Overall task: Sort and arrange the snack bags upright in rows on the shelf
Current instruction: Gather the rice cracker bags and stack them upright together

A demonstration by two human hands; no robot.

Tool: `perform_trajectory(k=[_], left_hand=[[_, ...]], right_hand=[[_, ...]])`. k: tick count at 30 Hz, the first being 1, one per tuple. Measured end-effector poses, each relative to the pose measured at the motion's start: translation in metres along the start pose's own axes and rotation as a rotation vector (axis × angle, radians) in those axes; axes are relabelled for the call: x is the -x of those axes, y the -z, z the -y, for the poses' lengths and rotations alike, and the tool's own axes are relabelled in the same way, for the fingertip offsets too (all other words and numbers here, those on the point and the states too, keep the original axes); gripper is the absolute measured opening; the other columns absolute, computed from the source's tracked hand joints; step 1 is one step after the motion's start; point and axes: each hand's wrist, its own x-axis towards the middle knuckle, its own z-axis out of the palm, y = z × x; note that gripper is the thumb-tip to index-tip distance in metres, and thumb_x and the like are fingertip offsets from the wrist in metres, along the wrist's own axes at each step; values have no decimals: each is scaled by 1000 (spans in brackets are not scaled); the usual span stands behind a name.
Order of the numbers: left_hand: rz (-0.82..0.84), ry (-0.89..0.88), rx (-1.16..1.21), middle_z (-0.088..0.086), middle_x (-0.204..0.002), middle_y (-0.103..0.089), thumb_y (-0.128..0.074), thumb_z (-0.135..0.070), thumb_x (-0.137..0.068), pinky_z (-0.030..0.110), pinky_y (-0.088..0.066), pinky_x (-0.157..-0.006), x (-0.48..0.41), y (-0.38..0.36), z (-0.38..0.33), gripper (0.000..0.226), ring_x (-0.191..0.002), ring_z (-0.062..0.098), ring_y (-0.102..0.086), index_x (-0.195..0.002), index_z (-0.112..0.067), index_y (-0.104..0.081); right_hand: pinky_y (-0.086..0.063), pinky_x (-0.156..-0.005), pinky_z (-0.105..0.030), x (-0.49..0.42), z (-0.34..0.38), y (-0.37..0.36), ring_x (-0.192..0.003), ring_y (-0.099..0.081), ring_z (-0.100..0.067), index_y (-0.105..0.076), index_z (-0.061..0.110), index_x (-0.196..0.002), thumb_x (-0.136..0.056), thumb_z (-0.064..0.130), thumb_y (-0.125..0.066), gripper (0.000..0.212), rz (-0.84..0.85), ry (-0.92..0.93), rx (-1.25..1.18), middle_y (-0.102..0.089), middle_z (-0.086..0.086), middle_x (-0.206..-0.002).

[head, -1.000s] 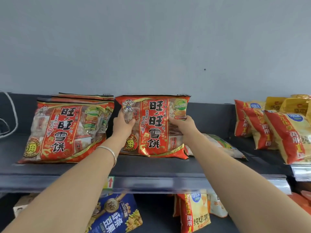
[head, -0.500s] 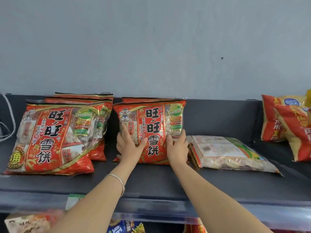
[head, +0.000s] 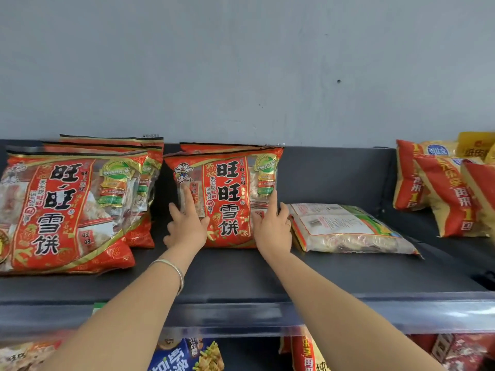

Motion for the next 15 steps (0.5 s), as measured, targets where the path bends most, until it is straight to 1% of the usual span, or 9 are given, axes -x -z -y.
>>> perform_trajectory(k=[1,2,4,5,7,10,13,15], left_hand=[[-22,-8,-37,10,-158,4,-52,-35,-94,58,-29,-102,5,5,-3,89,-137,40,-22,-141,-45,22],[-70,-52,-73,10,-157,3,-55,-31,-92,57,-29,-103,10,9,-5,89,-138,38,-20,-144,-44,16],[-179,-210,-100,10,-156,-5,-61,-27,-89,56,-30,-102,23,14,-10,84,-138,36,-21,-147,-38,-1],[-195,-280,-98,11,-155,-10,-63,-27,-87,56,-32,-102,30,14,-15,81,-138,36,-22,-148,-35,-9],[-152,-397,-97,11,-154,-16,-63,-28,-87,54,-32,-103,44,11,-27,74,-138,34,-23,-147,-30,-19],[-70,-579,-84,8,-151,-22,-60,-33,-89,50,-32,-105,69,-2,-52,64,-137,31,-26,-145,-31,-28],[17,-711,-69,4,-150,-27,-60,-32,-88,44,-33,-103,93,-16,-76,58,-135,28,-28,-140,-31,-35],[101,-773,-122,4,-148,-28,-59,-33,-88,42,-31,-104,105,-26,-88,58,-135,27,-28,-141,-32,-34]], right_hand=[[-39,-101,-50,3,1,6,-136,-31,-39,-2,28,-152,-96,42,-46,72,20,-6,-3,-15,-14,-155],[-38,-102,-49,6,1,12,-135,-31,-40,-4,27,-152,-96,41,-48,72,38,-6,-7,-15,-14,-154],[-37,-103,-48,15,0,26,-134,-32,-40,-11,26,-151,-96,36,-48,67,54,12,-2,-17,-14,-153],[-35,-104,-47,19,-1,33,-135,-32,-39,-14,26,-151,-96,32,-48,64,52,28,11,-17,-14,-154],[-33,-106,-47,29,-4,50,-134,-32,-39,-20,25,-150,-96,29,-49,61,41,85,57,-20,-12,-153],[-35,-102,-45,43,-14,76,-130,-35,-40,-25,22,-149,-96,28,-49,58,36,167,167,-25,-12,-150],[-37,-99,-43,48,-34,101,-128,-38,-38,-29,21,-146,-96,27,-48,54,27,166,287,-30,-12,-147],[-38,-98,-45,49,-50,117,-129,-36,-38,-33,21,-143,-95,25,-47,50,35,106,339,-30,-13,-148]])
